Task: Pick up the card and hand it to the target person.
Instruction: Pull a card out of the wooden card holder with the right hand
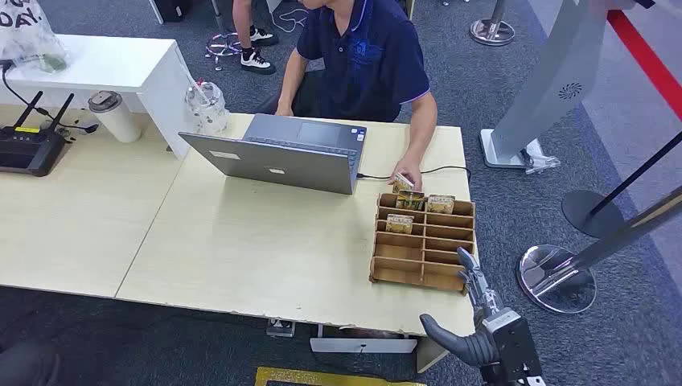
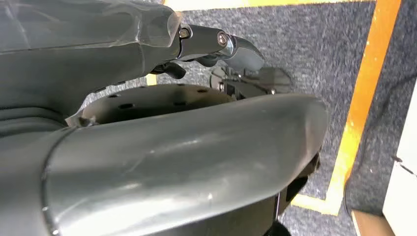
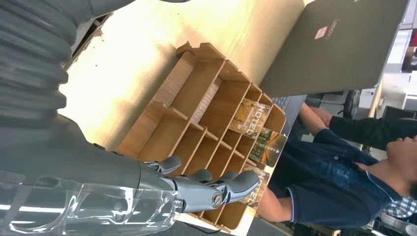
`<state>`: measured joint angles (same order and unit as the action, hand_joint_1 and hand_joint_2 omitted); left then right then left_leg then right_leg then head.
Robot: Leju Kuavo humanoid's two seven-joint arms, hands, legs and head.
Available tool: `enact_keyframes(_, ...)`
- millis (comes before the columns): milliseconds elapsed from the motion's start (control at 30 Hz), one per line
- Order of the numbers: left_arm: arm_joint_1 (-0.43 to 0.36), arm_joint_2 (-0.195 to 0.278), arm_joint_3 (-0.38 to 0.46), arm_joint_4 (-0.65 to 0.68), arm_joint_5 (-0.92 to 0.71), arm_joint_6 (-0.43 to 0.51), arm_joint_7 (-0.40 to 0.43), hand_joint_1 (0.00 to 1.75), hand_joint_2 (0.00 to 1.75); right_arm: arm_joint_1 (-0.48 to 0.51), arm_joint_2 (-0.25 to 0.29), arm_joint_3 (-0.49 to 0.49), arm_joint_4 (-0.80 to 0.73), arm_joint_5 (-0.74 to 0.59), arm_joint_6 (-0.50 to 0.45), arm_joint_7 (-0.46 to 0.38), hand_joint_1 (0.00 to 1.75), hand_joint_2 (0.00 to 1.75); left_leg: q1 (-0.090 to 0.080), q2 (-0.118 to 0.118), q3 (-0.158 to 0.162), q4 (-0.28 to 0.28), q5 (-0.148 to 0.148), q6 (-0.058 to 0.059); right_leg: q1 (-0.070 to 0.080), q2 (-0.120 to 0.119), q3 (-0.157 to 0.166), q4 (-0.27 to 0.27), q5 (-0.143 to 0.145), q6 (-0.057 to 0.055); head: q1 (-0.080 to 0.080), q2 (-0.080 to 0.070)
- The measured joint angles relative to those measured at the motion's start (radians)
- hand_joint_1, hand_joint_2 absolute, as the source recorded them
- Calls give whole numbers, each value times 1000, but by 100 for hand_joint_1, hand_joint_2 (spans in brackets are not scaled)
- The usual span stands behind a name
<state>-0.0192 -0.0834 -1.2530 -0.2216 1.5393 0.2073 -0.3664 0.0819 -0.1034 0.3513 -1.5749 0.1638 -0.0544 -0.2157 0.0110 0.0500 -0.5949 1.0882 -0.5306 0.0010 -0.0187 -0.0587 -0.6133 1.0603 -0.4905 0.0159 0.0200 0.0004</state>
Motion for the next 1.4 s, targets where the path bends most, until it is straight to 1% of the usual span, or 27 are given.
enact_keyframes(300,0,-3,0,-1,9,26,14,0,0,-21,0,19,5,1,8,15,0,175,0,0,0,0,0,0,0,0,0,0,0,0,0,0)
enact_keyframes(533,2,-4,0,-18,28,64,13,0,0,-60,6,39,24,8,24,35,0,175,0,0,0,0,0,0,0,0,0,0,0,0,0,0)
enact_keyframes(667,3,-4,0,-25,31,65,3,0,0,-65,18,41,26,39,23,56,0,175,0,0,0,0,0,0,0,0,0,0,0,0,0,0)
enact_keyframes(800,3,-4,0,-25,32,59,-4,0,0,-69,25,38,23,97,23,70,0,175,0,0,0,0,0,0,0,0,0,0,0,0,0,0)
enact_keyframes(900,3,-3,0,-25,31,49,-7,0,0,-88,26,31,23,201,14,88,0,175,0,0,0,0,0,0,0,0,0,0,0,0,0,0)
enact_keyframes(967,3,-3,0,-25,30,42,-11,0,0,-110,26,23,23,315,-5,109,0,175,0,0,0,0,0,0,0,0,0,0,0,0,0,0)
enact_keyframes(1033,3,-3,0,-25,30,34,-18,0,0,-139,26,12,23,469,-34,137,0,175,0,0,0,0,0,0,0,0,0,0,1,0,0,0)
enact_keyframes(1167,3,-3,0,-25,27,23,-27,0,0,-215,20,-2,25,821,-82,197,0,175,0,0,0,0,1,1,0,1,0,0,2,0,0,0)
enact_keyframes(1233,1,-3,0,-25,22,19,-27,0,0,-264,14,-2,33,951,-86,216,0,175,0,1,1,0,1,1,0,1,0,0,2,0,0,0)
enact_keyframes(1300,0,-3,-1,-25,17,14,-27,0,0,-316,7,0,50,1027,-86,226,0,175,0,1,1,0,1,1,0,1,0,0,2,0,0,0)
enact_keyframes(1400,-1,-3,-3,-25,11,8,-24,0,0,-391,-2,12,101,1065,-82,231,0,175,0,1,1,0,2,1,0,1,0,0,2,0,0,0)
